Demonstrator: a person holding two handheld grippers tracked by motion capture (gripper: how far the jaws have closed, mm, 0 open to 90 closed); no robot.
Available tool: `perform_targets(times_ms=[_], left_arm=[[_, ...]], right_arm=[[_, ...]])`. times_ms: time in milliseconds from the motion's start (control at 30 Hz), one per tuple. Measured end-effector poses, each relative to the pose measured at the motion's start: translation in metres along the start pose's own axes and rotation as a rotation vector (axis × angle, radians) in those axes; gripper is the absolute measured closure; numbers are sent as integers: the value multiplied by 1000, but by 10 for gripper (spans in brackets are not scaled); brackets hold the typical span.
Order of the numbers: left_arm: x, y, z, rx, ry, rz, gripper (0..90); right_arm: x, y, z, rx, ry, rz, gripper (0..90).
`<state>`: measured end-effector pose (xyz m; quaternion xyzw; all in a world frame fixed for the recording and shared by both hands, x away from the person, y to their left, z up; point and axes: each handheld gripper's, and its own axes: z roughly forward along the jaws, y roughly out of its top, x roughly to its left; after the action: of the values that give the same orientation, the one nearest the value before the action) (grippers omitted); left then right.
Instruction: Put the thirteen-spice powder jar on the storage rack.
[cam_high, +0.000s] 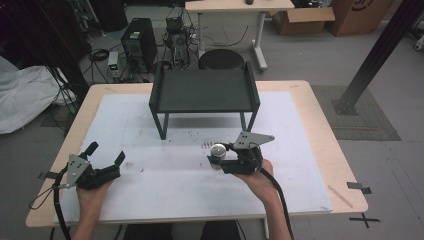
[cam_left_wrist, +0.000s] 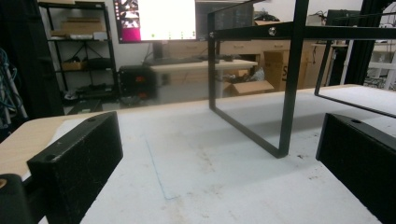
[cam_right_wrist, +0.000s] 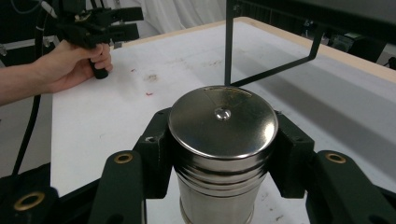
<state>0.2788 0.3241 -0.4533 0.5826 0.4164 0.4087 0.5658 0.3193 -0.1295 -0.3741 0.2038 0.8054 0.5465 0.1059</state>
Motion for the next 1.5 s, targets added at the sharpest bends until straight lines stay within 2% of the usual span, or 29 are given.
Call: perform_targets(times_ms=[400, 800, 1033, 1500], left_arm=[[0, 0, 0, 0, 1, -1, 9], [0, 0, 0, 0, 1, -1, 9], [0, 0, 0, 0, 1, -1, 9], [0, 0, 0, 2, 1, -1, 9]], right_arm=[[-9, 38, -10, -3, -19, 6, 492], [-26, 77, -15, -15, -49, 3, 493], [-39, 98, -8, -7, -68, 6, 493], [-64, 124, 7, -17, -109, 15, 493]])
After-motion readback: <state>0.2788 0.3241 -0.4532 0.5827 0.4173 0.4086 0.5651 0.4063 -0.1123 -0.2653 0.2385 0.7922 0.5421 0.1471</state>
